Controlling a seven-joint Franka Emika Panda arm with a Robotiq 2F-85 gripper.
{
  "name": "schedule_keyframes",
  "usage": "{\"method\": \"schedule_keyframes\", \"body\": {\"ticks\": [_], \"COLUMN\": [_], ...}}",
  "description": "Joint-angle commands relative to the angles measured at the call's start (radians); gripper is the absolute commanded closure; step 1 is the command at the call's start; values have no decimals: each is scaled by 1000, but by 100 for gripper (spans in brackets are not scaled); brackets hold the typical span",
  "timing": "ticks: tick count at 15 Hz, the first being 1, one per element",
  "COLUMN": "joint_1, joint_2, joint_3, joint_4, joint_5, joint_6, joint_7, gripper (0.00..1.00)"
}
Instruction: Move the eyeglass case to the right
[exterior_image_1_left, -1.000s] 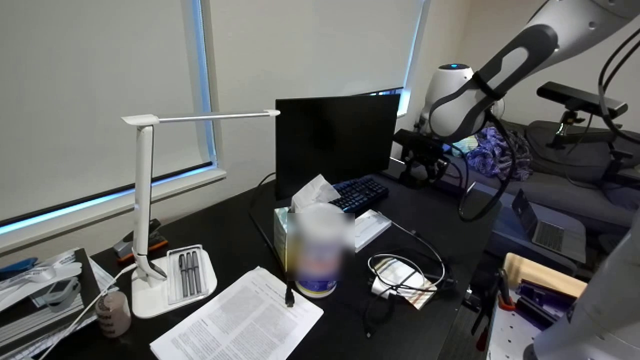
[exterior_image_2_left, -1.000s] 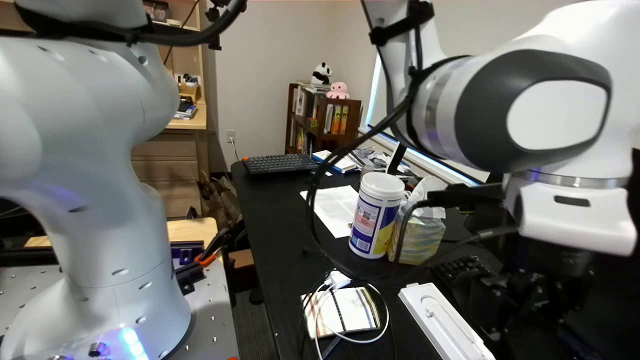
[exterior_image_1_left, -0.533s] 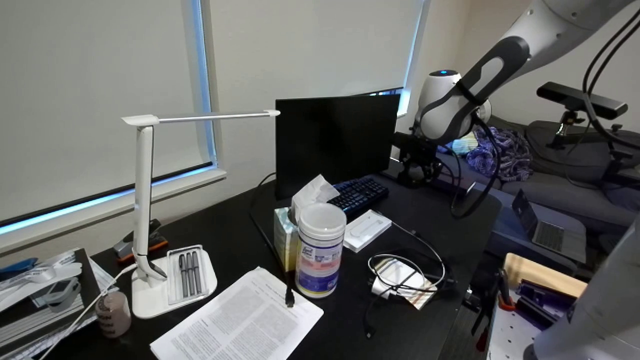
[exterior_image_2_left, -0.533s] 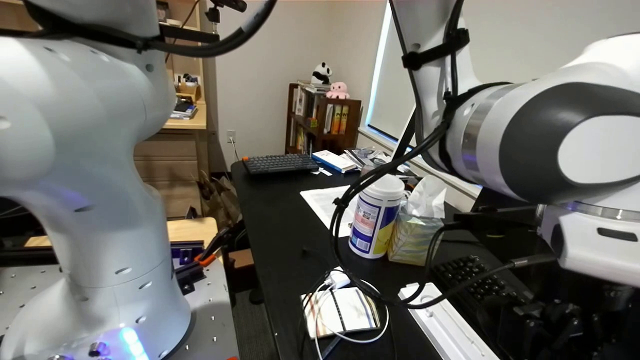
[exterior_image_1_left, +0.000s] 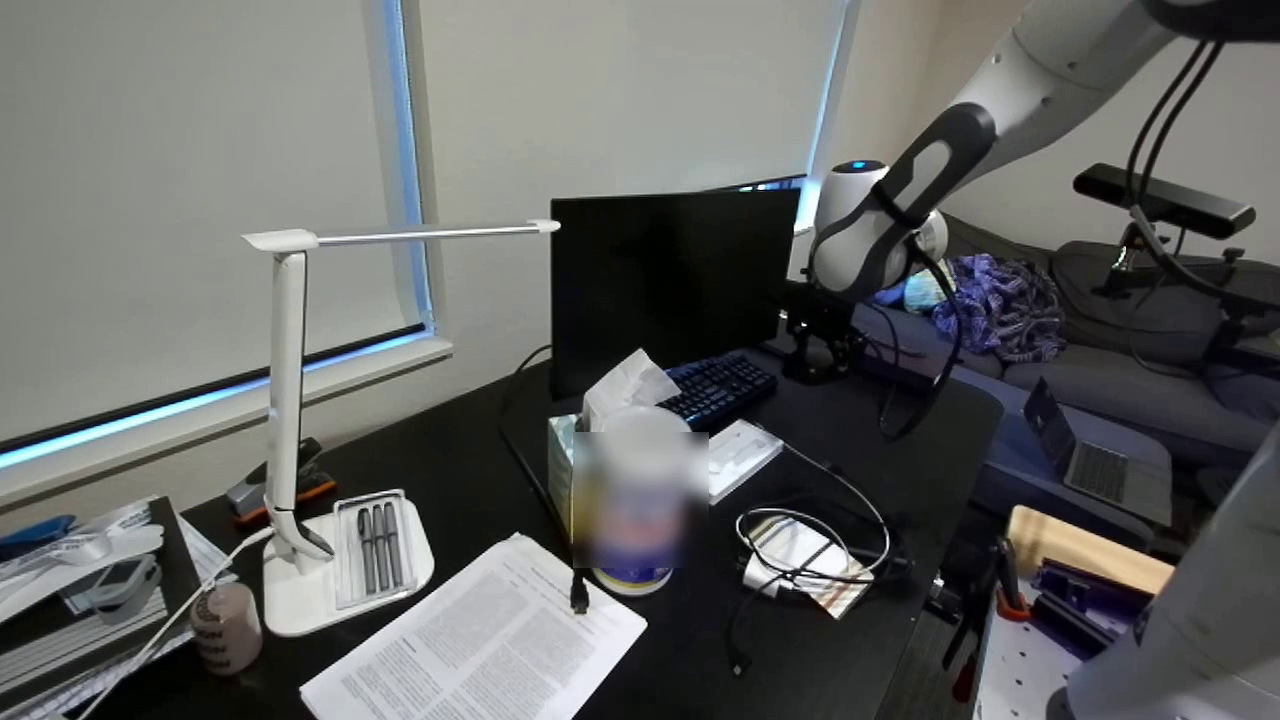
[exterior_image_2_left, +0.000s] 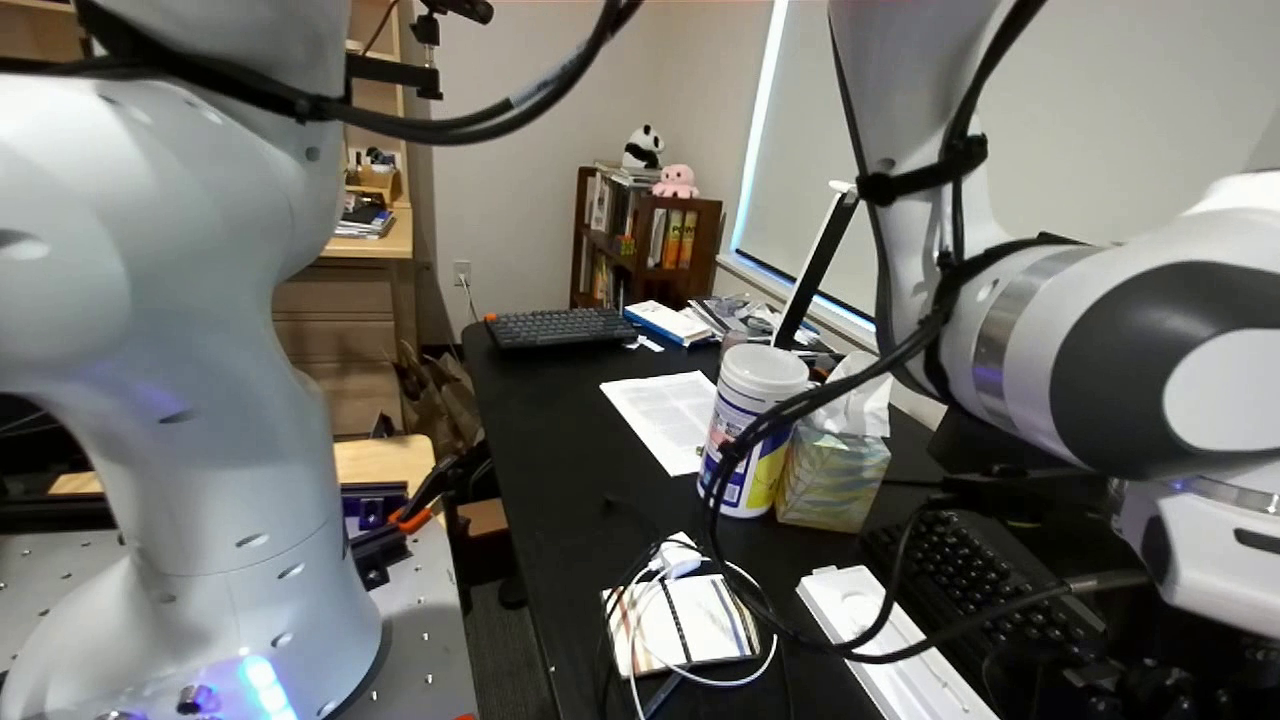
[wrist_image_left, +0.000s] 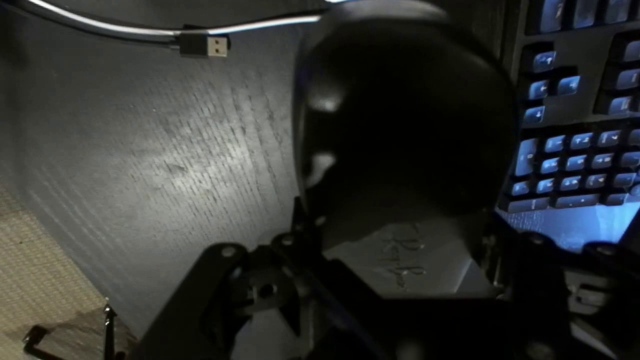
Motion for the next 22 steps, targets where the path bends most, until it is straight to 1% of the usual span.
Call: {"method": "schedule_keyframes", "body": {"ticks": [1, 4, 6, 7, 8, 9, 10, 11, 13, 16, 19, 22], "joint_1": [9, 24, 22, 11, 46, 47, 52, 57, 76, 89, 68, 50], "joint_2": [168, 283, 348, 355, 325, 346, 353, 353, 392, 436, 473, 478], "joint_3": [-12, -30, -39, -33, -56, -61, -66, -69, -101, -133, -118, -89], "joint_4": [158, 249, 318, 329, 274, 292, 294, 293, 313, 328, 337, 320], "joint_5": [71, 65, 72, 96, 101, 112, 116, 117, 96, 100, 122, 150], "joint_6": [-18, 6, -12, -18, 1, 0, 0, 0, 45, 86, 124, 150], "joint_7": [-103, -173, -212, -230, -195, -199, -198, -198, -193, -191, -230, -288], "gripper": [51, 51, 51, 51, 51, 26, 26, 51, 51, 51, 51, 51]}}
